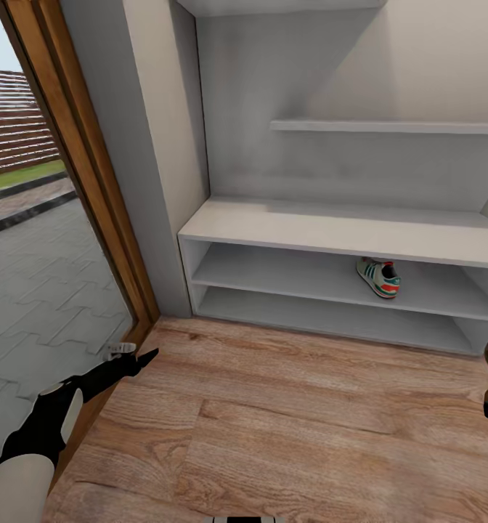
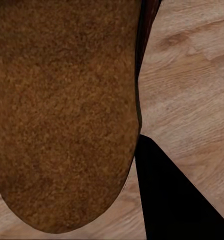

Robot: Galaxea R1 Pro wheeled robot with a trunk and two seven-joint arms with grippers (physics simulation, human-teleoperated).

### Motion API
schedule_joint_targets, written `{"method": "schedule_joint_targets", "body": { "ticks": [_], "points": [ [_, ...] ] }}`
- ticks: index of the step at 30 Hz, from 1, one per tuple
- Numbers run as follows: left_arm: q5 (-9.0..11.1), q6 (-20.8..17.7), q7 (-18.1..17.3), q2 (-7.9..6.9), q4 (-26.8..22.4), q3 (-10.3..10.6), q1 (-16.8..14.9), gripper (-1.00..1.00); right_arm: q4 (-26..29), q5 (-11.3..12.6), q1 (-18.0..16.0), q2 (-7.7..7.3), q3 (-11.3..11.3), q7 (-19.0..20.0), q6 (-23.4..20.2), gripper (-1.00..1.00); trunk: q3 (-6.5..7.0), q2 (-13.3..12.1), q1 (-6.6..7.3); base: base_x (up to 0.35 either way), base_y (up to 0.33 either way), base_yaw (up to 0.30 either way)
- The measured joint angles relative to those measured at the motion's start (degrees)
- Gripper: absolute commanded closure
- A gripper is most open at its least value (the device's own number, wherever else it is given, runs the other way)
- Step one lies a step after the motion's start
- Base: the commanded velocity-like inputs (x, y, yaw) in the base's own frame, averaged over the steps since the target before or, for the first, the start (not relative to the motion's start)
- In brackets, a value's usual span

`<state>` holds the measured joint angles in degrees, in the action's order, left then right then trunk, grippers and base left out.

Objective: Pick up the two gym shoes and the two sandals from the corridor floor and place them onto the hallstand (shoe rack) in the corridor, making sure they are on the rack and not on the floor. Arrange them so the two gym shoes are next to each other and the two sandals are next to each other.

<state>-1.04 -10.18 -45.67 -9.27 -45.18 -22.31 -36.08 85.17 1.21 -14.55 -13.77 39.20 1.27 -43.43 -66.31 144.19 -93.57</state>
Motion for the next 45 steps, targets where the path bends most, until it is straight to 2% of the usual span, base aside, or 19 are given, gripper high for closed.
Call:
{"method": "schedule_joint_targets", "body": {
  "ticks": [1, 4, 6, 7, 8, 9, 10, 11, 12, 13, 14, 17, 22, 38, 39, 41, 43, 45],
  "points": [
    [-0.1, 0.0, 0.0, 0.03, 0.2, 0.1, 0.0, -1.0, 0.0, 0.7, 0.0, 0.21, -1.1, 0.1, 0.0, 1.0, 0.0, 0.0, 0.0, -0.004, -0.001, 0.001],
    [-0.1, 0.1, 0.0, 0.37, 0.3, 0.6, 0.0, -1.0, -0.2, 0.8, 0.0, 1.59, -3.2, 0.2, 0.0, 1.0, 0.0, 0.0, 0.0, -0.002, 0.0, 0.0],
    [-0.1, 0.2, 0.0, 0.89, 0.3, 1.4, 0.0, -1.0, -0.2, 1.3, 0.0, 3.34, -6.6, 0.2, 0.0, 1.0, 0.0, 0.0, 0.0, -0.001, 0.0, 0.0],
    [-0.1, 0.3, 0.1, 1.53, 0.3, 2.9, 0.0, -1.0, -0.3, -1.0, 0.0, 5.37, -9.6, 0.0, 0.1, 1.0, -0.01, 0.0, 0.0, 0.0, 0.0, 0.0],
    [-0.3, 0.3, 0.3, 2.13, 0.3, 5.0, 0.0, -1.0, -0.3, 0.0, 0.0, 7.35, -17.8, 0.0, 0.0, 1.0, 0.0, 0.0, 0.0, 0.0, 0.0, 0.0],
    [-0.5, 0.3, 0.3, 2.42, 0.3, 6.5, 0.0, -1.0, -0.3, 1.1, 0.0, 8.52, -26.3, -0.2, 0.1, 1.0, 0.0, 0.0, 0.0, 0.0, 0.0, 0.0],
    [-0.6, 0.4, 0.3, 2.52, 0.3, 7.2, 0.0, -1.0, -0.3, 1.0, 0.0, 9.06, -28.5, -0.2, 0.1, 1.0, 0.0, 0.0, 0.0, 0.0, 0.0, 0.0],
    [-0.8, 0.4, 0.3, 2.7, 0.3, 8.7, 0.0, -1.0, -0.4, -0.8, 0.0, 10.43, -31.9, -0.3, 0.0, 1.0, 0.0, 0.0, 0.0, 0.0, 0.0, 0.0],
    [-1.0, 0.6, 0.3, 2.8, 0.4, 9.5, 0.0, -1.0, -0.4, 0.9, 0.0, 11.88, -38.0, -0.3, 0.1, 1.0, 0.0, 0.0, 0.0, 0.0, 0.0, 0.0],
    [-1.0, 0.8, 0.3, 2.82, 0.5, 9.7, 0.0, -1.0, -0.4, 1.1, 0.0, 12.35, -39.3, -0.3, 0.1, 1.0, 0.0, 0.0, 0.0, 0.0, 0.0, 0.0],
    [-1.0, 1.3, 0.3, 2.84, 0.7, 9.9, 0.0, -1.0, -0.4, 0.3, 0.0, 13.18, -39.4, -0.3, 0.1, 1.0, 0.0, 0.0, 0.0, 0.0, 0.0, 0.0],
    [-1.0, 4.3, 0.2, 2.75, 1.6, 10.2, 0.0, -1.0, -0.4, 0.4, 0.0, 15.17, -41.3, -0.3, 0.1, 1.0, 0.0, 0.0, 0.0, 0.0, 0.0, 0.0],
    [-1.0, 5.7, 0.1, 2.61, 2.3, 10.2, 0.0, -1.0, -0.4, 0.4, 0.0, 16.21, -42.0, -0.4, 0.0, 1.0, 0.0, 0.0, 0.0, 0.0, 0.0, 0.0],
    [-1.0, 5.9, 0.2, 2.61, 2.4, 10.2, 0.0, -1.0, -0.4, -0.1, 0.0, 16.22, -42.0, -0.4, 0.0, 1.0, 0.0, 0.0, 0.0, 0.0, 0.0, 0.0],
    [-1.0, 5.9, 0.2, 2.62, 2.4, 10.3, 0.0, -1.0, -1.8, -0.4, -1.1, 16.43, -41.9, -2.5, -0.4, 1.0, 0.0, 0.0, 0.0, 0.0, 0.0, 0.0],
    [-1.0, 5.9, 0.2, 2.63, 2.4, 10.3, 0.0, -1.0, -3.1, 0.2, -3.4, 16.9, -41.9, -4.0, -1.0, 1.0, 0.0, 0.0, 0.0, 0.0, 0.0, 0.0],
    [-1.0, 5.9, 0.2, 2.67, 2.4, 10.3, 0.0, -1.0, -6.9, 0.3, -8.5, 17.5, -41.8, -6.1, -2.9, 1.0, 0.01, 0.0, 0.0, 0.0, 0.0, 0.0],
    [-1.0, 5.9, 0.2, 2.7, 2.4, 10.3, 0.0, -1.0, -9.5, 0.4, -11.5, 17.66, -41.8, -6.8, -3.9, 1.0, 0.01, 0.0, 0.0, 0.0, 0.0, 0.0]
  ]
}}
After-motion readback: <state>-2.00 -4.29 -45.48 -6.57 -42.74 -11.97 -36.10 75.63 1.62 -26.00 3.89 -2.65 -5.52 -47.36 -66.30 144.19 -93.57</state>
